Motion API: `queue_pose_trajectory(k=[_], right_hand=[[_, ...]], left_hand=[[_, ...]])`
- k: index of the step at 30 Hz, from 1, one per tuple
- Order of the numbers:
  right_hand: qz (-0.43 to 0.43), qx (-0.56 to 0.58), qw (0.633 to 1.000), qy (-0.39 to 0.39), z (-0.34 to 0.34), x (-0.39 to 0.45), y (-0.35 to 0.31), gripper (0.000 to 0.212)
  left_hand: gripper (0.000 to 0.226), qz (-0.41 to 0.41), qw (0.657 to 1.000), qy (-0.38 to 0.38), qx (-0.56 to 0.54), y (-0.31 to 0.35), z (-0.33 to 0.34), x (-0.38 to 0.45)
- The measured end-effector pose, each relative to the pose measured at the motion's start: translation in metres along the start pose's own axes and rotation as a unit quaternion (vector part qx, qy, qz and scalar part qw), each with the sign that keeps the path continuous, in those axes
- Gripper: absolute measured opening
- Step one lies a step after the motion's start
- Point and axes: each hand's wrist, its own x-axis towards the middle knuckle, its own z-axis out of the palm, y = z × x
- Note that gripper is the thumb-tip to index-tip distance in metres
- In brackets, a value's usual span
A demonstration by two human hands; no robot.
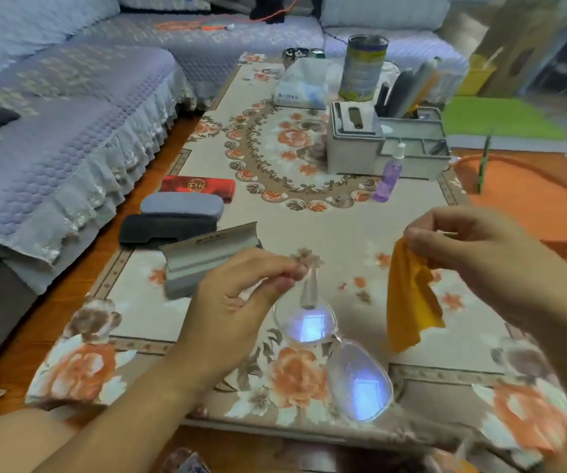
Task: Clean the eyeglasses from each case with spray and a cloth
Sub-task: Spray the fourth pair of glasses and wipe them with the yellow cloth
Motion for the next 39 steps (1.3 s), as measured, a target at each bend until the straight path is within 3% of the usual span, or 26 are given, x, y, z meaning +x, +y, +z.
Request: queue_pose_trajectory(k=[4, 7, 10, 13, 15, 18, 24, 28, 33, 39], right_hand=[[0.091, 0.151, 0.982, -0.074, -0.006, -0.008, 0.028, 0.027], [0.07, 0.251, 0.954, -0.147, 0.01, -0.014, 0.027, 0.016], [0.036, 0.194, 0.957, -0.212, 0.032, -0.019, 0.026, 0.018], [0.041, 0.172, 0.965, -0.195, 0.036, -0.017, 0.03, 0.021], [0.06, 0.215, 0.962, -0.156, 0.037, -0.014, 0.035, 0.008], [0.105, 0.259, 0.953, -0.117, 0.044, -0.01, 0.039, 0.021], [0.126, 0.224, 0.939, -0.229, 0.045, -0.011, 0.037, 0.024], [0.091, 0.208, 0.946, -0.23, 0.052, -0.017, 0.03, 0.021], [0.08, 0.221, 0.946, -0.222, 0.065, -0.019, 0.03, 0.053], [0.103, 0.256, 0.928, -0.25, 0.063, -0.019, 0.035, 0.042]], left_hand=[[0.016, 0.011, 0.999, -0.044, 0.007, 0.0, 0.028, 0.005], [0.016, -0.008, 0.998, -0.053, -0.015, -0.004, 0.044, 0.008], [0.017, -0.012, 0.997, -0.072, -0.014, -0.008, 0.056, 0.011], [0.023, -0.002, 0.997, -0.073, 0.0, -0.012, 0.061, 0.012], [0.024, 0.02, 0.998, -0.065, 0.001, -0.013, 0.061, 0.012], [0.02, 0.051, 0.997, -0.062, 0.005, -0.014, 0.063, 0.011], [0.016, 0.086, 0.995, -0.057, 0.016, -0.015, 0.062, 0.009], [0.013, 0.115, 0.991, -0.062, 0.018, -0.014, 0.065, 0.009], [0.012, 0.108, 0.991, -0.075, 0.005, -0.011, 0.062, 0.012], [0.013, 0.075, 0.995, -0.064, -0.001, -0.012, 0.063, 0.01]])
